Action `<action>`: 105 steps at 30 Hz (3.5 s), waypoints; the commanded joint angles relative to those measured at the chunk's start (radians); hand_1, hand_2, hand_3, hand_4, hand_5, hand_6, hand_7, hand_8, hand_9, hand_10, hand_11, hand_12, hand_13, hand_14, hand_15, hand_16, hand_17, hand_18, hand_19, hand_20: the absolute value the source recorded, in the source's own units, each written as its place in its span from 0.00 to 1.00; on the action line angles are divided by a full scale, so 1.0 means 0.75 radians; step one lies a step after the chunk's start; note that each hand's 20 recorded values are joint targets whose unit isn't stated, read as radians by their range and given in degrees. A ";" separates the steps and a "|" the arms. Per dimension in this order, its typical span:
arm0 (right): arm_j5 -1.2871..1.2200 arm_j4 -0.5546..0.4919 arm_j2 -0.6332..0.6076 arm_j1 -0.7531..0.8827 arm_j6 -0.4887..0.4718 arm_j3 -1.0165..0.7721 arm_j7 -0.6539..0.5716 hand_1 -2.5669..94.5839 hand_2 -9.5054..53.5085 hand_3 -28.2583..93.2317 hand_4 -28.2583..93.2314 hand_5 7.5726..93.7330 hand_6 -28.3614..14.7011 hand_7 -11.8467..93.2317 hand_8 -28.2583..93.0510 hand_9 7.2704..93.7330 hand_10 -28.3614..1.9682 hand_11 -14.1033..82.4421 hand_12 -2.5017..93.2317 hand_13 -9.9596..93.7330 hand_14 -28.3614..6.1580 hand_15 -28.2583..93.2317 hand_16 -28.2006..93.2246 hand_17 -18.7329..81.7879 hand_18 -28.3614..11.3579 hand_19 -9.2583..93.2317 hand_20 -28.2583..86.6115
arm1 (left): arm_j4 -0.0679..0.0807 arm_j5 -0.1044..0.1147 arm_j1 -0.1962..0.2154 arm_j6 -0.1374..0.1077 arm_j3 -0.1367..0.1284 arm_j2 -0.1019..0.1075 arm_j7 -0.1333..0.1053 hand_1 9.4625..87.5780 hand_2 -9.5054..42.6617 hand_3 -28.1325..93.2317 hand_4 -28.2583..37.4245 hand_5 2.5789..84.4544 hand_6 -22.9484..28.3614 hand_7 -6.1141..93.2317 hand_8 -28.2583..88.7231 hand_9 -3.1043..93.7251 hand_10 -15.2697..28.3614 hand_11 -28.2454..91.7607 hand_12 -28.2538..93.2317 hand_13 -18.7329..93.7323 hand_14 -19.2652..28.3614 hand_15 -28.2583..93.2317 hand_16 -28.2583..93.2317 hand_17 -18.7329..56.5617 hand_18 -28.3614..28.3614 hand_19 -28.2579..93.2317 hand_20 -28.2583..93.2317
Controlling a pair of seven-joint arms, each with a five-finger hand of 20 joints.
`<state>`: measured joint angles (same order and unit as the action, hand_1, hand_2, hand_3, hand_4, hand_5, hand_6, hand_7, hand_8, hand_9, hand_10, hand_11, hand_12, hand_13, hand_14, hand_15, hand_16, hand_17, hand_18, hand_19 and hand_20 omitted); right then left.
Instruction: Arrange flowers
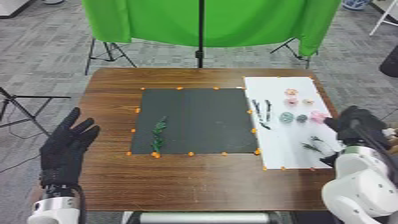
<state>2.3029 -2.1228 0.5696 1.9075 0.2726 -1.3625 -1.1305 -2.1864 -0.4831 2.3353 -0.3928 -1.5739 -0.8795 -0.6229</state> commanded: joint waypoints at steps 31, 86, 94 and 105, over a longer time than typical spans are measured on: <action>0.018 0.192 -0.095 -0.165 -0.275 0.277 0.023 0.58 0.00 0.77 0.00 0.89 0.66 0.31 0.26 0.87 0.56 0.59 0.28 0.80 0.58 0.84 0.39 0.52 0.16 0.96 0.50 | 0.006 0.045 -0.001 0.066 -0.016 -0.055 -0.012 0.17 0.30 0.92 0.02 0.42 0.62 0.16 0.17 0.40 0.82 0.46 0.32 0.38 0.99 0.73 0.14 0.14 0.98 0.71 0.28; -0.026 0.553 0.847 -1.292 -0.568 1.404 0.190 0.50 0.05 0.83 0.01 1.00 0.63 0.33 0.24 0.98 0.55 0.73 0.30 0.91 0.52 0.93 0.46 0.63 0.05 1.00 0.70 | 0.006 0.005 -0.081 0.066 -0.021 -0.002 0.125 0.17 0.29 0.92 0.03 0.42 0.62 0.16 0.17 0.41 0.83 0.47 0.32 0.38 0.99 0.74 0.14 0.14 0.98 0.71 0.28; -0.033 0.578 0.865 -1.287 -0.543 1.411 0.144 0.47 0.14 0.83 0.01 1.00 0.66 0.36 0.12 1.00 0.55 0.71 0.29 0.91 0.52 0.92 0.45 0.64 0.04 1.00 0.70 | 0.013 0.005 -0.089 0.074 -0.022 0.010 0.139 0.17 0.29 0.92 0.03 0.42 0.62 0.16 0.17 0.41 0.83 0.47 0.32 0.38 0.99 0.74 0.14 0.14 0.98 0.71 0.28; -0.036 0.589 0.894 -1.309 -0.547 1.443 0.148 0.46 0.15 0.83 0.02 1.00 0.67 0.38 0.11 1.00 0.54 0.73 0.26 0.93 0.52 0.91 0.45 0.65 0.04 1.00 0.70 | 0.025 0.022 -0.127 0.078 0.009 0.043 0.140 0.17 0.30 0.92 0.03 0.42 0.63 0.16 0.17 0.41 0.83 0.47 0.32 0.38 1.00 0.74 0.14 0.14 0.98 0.71 0.28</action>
<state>2.2676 -1.6872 1.2144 0.9452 -0.1464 -0.2956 -1.0189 -2.1768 -0.4760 2.2495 -0.3412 -1.5833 -0.8681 -0.5209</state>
